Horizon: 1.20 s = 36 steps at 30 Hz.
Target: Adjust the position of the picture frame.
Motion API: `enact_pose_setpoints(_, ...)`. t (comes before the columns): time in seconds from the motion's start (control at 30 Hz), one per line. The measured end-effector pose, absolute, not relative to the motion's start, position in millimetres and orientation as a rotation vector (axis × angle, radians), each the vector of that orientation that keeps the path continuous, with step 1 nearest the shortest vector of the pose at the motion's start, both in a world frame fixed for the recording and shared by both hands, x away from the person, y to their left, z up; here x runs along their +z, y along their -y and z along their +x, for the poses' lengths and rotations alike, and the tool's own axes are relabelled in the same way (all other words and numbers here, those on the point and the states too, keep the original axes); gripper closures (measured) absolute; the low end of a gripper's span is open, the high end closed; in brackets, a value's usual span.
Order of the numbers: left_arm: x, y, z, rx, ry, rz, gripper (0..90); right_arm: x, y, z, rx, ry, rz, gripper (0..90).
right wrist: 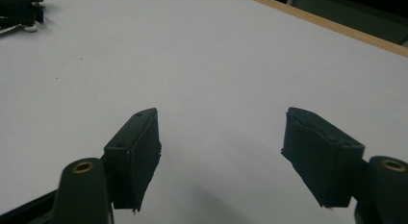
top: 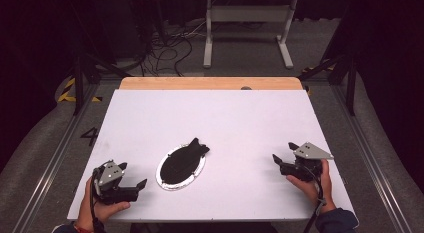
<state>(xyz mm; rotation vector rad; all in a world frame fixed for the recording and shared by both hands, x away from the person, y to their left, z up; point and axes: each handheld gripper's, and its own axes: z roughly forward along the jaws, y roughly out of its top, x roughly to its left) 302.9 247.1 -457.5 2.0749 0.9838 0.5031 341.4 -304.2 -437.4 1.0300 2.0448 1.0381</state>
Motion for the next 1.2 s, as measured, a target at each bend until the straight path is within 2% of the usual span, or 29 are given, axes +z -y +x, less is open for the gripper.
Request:
enact_pose_setpoints(0.13, -458.4, -245.5, 301.3, 0.473, -0.958, 2.09, 16.5, -436.6, 302.9, 343.4, 1.051, -2.043, 1.04, 39.9)
enact_pose_setpoints(0.17, -457.9, -244.6, 300.0, 0.478, -0.943, 2.097, 21.3, -434.9, 300.9, 344.4, 1.061, -2.045, 1.036, 44.0)
enact_pose_setpoints(0.2, -457.9, -244.6, 300.0, 0.478, -0.943, 2.097, 21.7, -434.9, 300.9, 344.4, 1.061, -2.045, 1.036, 44.0)
enact_pose_setpoints(0.27, -457.7, -243.8, 298.7, 0.479, -0.936, 2.11, 24.8, -432.9, 297.4, 346.3, 1.076, -2.054, 1.028, 51.4)
enact_pose_setpoints(0.33, -459.1, -242.0, 296.7, 0.476, -0.914, 2.135, 34.5, -431.9, 293.3, 350.2, 1.09, -2.072, 1.015, 59.7)
enact_pose_setpoints(0.37, -459.8, -240.7, 296.2, 0.464, -0.906, 2.153, 44.1, -431.1, 291.1, 352.4, 1.119, -2.081, 1.016, 66.4)
enact_pose_setpoints(0.43, -459.6, -237.0, 295.5, 0.448, -0.893, 2.185, 53.6, -428.1, 285.8, 355.7, 1.157, -2.096, 1.017, 73.3)
enact_pose_setpoints(0.47, -459.9, -234.2, 295.8, 0.419, -0.896, 2.194, 63.3, -425.6, 280.9, 357.6, 1.177, -2.106, 1.016, 77.4)
enact_pose_setpoints(0.53, -460.3, -231.7, 296.1, 0.391, -0.889, 2.206, 71.4, -423.0, 274.5, 359.6, 1.189, -2.122, 1.008, 79.1)
enact_pose_setpoints(0.6, -462.1, -223.7, 297.1, 0.349, -0.861, 2.243, 77.9, -419.8, 255.8, 365.0, 1.186, -2.168, 0.97, 84.9)
enact_pose_setpoints(0.63, -462.1, -223.7, 297.1, 0.349, -0.861, 2.243, 79.4, -419.8, 255.8, 365.0, 1.186, -2.168, 0.97, 84.9)
enact_pose_setpoints(0.7, -463.4, -219.3, 298.2, 0.349, -0.846, 2.263, 82.2, -418.1, 228.9, 376.2, 1.182, -2.227, 0.923, 88.3)
enact_pose_setpoints(0.77, -463.0, -219.4, 298.2, 0.34, -0.852, 2.262, 82.2, -417.9, 222.2, 379.4, 1.185, -2.241, 0.916, 88.6)
enact_pose_setpoints(1.07, -465.7, -215.5, 298.5, 0.322, -0.858, 2.23, 80.5, -427.2, 133.8, 420.4, 1.208, -2.4, 0.86, 89.6)
enact_pose_setpoints(1.2, -466.2, -213.4, 300.2, 0.328, -0.862, 2.225, 80.0, -433.8, 117.7, 428.5, 1.191, -2.424, 0.87, 89.6)
